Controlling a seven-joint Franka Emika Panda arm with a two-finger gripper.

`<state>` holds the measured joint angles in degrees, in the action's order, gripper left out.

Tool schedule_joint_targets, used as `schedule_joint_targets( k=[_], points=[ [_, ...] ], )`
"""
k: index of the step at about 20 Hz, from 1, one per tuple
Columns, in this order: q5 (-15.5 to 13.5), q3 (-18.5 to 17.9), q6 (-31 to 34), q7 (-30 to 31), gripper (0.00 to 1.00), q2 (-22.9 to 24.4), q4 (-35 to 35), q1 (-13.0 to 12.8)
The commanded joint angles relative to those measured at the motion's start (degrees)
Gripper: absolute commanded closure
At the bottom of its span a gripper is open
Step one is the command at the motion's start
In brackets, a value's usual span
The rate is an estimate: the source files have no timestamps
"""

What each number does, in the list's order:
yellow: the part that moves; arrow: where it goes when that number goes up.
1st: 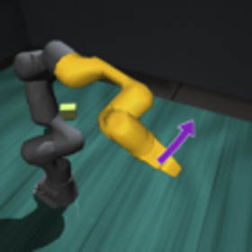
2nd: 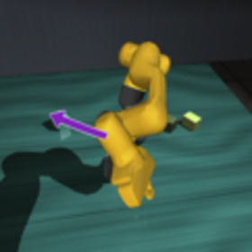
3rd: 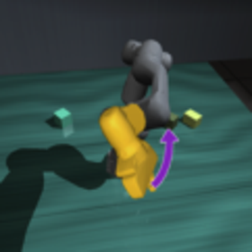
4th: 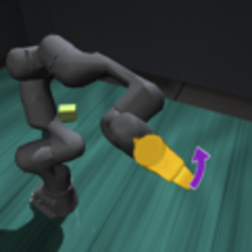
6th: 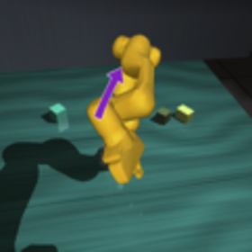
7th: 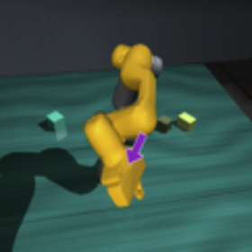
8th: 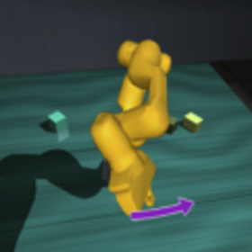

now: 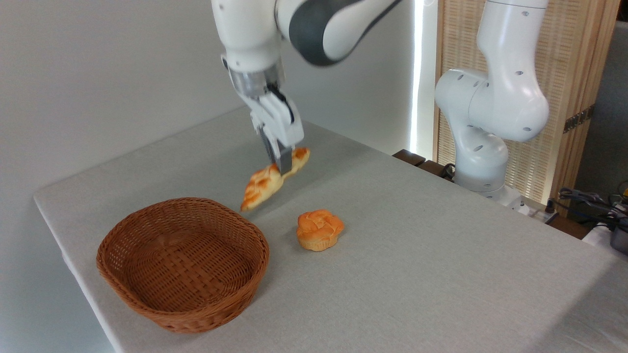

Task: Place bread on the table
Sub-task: 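Lower the bread roll onto the table beside the orange bun and release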

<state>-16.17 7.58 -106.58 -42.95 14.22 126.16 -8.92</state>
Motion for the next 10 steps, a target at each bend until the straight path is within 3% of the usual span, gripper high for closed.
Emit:
schedule_joint_targets(
  k=[1,4,10],
  points=[
    [-0.36,-0.72,-5.74,-1.78,0.08,-1.65,3.30,-3.20],
    [3.24,-0.29,-5.74,-2.14,0.00,-1.83,3.30,-3.82],
    [3.34,-0.37,-5.22,-2.22,0.00,-1.65,2.51,-3.82]
  ],
)
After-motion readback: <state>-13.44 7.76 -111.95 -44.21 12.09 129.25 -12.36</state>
